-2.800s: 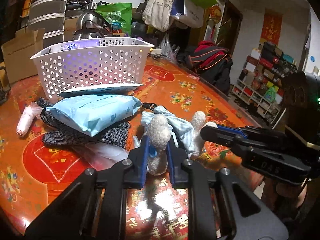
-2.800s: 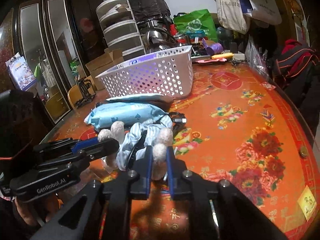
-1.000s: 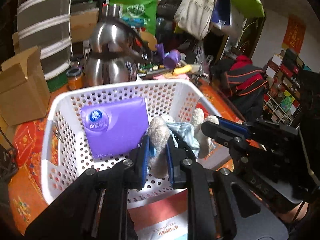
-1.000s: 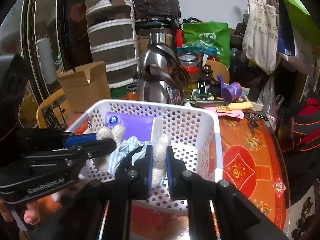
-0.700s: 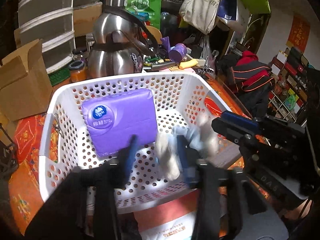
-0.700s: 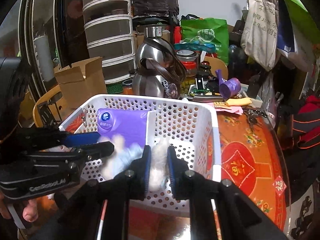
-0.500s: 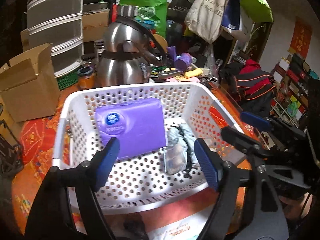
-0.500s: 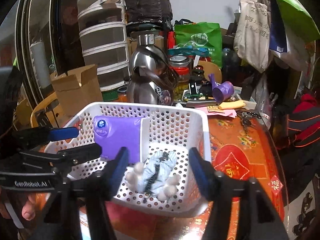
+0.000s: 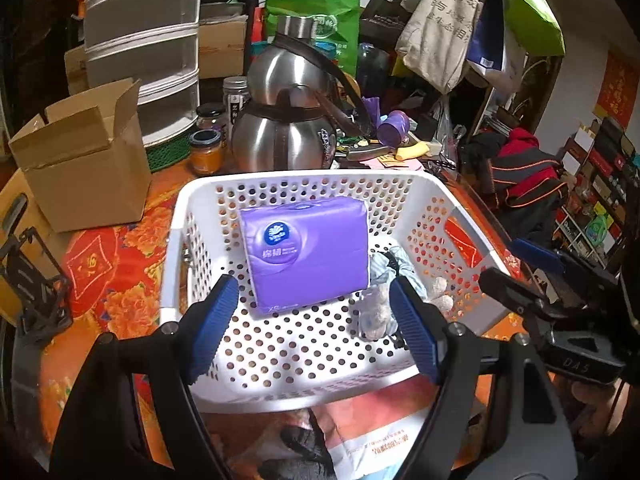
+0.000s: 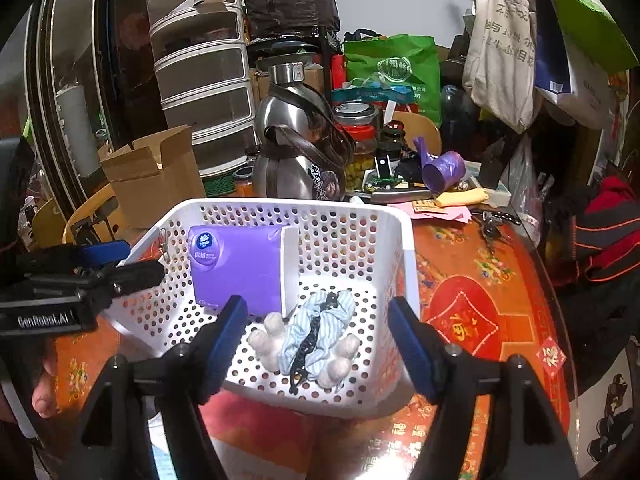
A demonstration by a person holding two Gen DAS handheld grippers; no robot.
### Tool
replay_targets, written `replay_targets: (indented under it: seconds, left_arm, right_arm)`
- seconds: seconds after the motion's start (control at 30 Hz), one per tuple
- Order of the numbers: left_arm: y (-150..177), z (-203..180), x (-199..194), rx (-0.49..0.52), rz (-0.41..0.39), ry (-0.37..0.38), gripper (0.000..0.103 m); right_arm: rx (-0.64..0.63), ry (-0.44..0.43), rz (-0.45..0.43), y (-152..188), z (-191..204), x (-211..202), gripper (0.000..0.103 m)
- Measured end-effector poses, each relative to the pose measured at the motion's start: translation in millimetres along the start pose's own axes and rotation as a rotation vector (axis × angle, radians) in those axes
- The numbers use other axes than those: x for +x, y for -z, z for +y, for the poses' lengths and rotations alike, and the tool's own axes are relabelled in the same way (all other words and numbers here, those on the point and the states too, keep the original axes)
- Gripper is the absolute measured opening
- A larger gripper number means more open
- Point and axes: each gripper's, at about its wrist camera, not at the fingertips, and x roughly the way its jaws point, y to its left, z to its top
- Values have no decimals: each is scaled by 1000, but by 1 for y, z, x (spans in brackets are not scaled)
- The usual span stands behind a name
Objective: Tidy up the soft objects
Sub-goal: 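Reach to the white-and-pink rolled towel and grasp it with the left tool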
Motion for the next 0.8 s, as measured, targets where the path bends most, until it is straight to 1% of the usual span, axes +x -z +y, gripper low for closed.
replay_targets:
  seconds: [0.1, 0.2, 0.27, 0.37, 0.5, 0.57, 0.67, 0.73, 0.8]
  left_arm:
    - [-4, 7, -9, -22, 18, -2, 76]
    - [-9, 10, -23, -8, 21, -36, 76]
    - [-7, 11, -33, 3, 18, -41, 76]
    - [6, 9, -50, 29, 23, -36, 76]
    - [40, 5, -76, 51, 19, -14, 76]
    - [61, 9, -88, 42, 7, -21, 76]
    - [95, 18, -100, 4, 12, -20, 76]
    - [115, 25, -106, -5, 4, -12, 76]
    - [143, 36, -115, -15, -22, -39, 76]
  right_arm:
    - [-1, 5, -5, -2, 4, -9, 74]
    - [11, 9, 2, -1, 7, -17, 77]
    - [21, 9, -3, 1, 9, -25, 77]
    - [19, -18, -6, 12, 16, -43, 77]
    - [12, -32, -21, 36, 25, -66, 77]
    - [8, -32, -20, 54, 28, -75, 77]
    - [8, -35, -41, 89, 28, -90, 79]
    - [16, -27, -39, 111, 24, -95, 79]
    - [26, 6, -36, 138, 17, -100, 79]
